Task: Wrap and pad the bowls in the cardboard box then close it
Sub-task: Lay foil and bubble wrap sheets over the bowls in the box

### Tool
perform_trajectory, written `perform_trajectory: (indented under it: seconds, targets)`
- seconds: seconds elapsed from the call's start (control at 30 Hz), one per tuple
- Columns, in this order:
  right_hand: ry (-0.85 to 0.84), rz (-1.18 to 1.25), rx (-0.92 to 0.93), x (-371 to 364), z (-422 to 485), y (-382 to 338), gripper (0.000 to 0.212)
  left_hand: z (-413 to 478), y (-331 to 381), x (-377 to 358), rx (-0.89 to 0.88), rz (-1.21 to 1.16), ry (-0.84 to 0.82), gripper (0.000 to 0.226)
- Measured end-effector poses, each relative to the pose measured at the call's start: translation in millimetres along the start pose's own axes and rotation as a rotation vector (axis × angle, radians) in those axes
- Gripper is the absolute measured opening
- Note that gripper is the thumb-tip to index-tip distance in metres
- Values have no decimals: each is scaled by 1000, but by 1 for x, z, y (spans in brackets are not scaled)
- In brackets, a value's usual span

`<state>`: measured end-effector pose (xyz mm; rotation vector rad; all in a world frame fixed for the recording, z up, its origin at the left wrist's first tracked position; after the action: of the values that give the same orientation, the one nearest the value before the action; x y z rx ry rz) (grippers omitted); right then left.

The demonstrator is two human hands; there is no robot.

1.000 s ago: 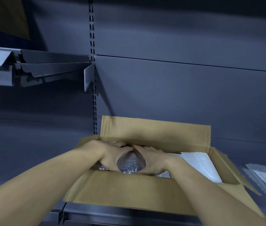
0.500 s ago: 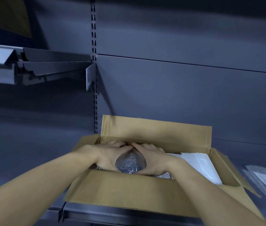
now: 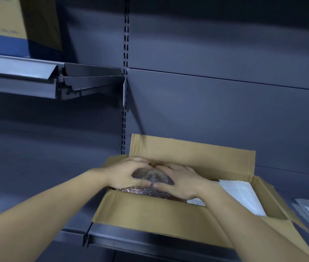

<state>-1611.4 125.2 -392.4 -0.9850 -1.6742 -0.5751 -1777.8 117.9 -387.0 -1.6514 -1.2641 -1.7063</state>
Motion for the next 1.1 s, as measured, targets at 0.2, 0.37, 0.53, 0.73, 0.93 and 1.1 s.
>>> perform_trajectory:
  seconds: [0.2, 0.37, 0.53, 0.73, 0.93, 1.1]
  targets:
    - [-38, 40, 30, -10, 13, -12, 96, -1, -1, -10, 8, 56, -98, 59]
    - [-121, 8, 27, -15, 15, -8, 88, 2, 1, -13, 37, 85, -193, 80]
    - [-185, 3, -3, -17, 15, -6, 82, 6, -3, -15, 58, 107, -221, 70]
    - [-145, -30, -32, -16, 12, 2, 71, 10, -10, -20, 92, 51, -190, 51]
    - [-138, 3, -45, -23, 16, 9, 72, 8, -7, -17, 88, 79, -179, 56]
    - [-109, 9, -42, -25, 15, 12, 68, 10, -8, -19, 78, 119, -202, 55]
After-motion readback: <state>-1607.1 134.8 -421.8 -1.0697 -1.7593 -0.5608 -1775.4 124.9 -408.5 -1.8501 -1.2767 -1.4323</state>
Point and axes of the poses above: each hand's wrist, its own z-axis towards the middle knuckle, its own x-axis out of the back of the hand, y = z × x, the point moved 6 cm from there along z, towards the middle knuckle, and after that the axes turned 13 degrees about -y, right-handed, at the moved point
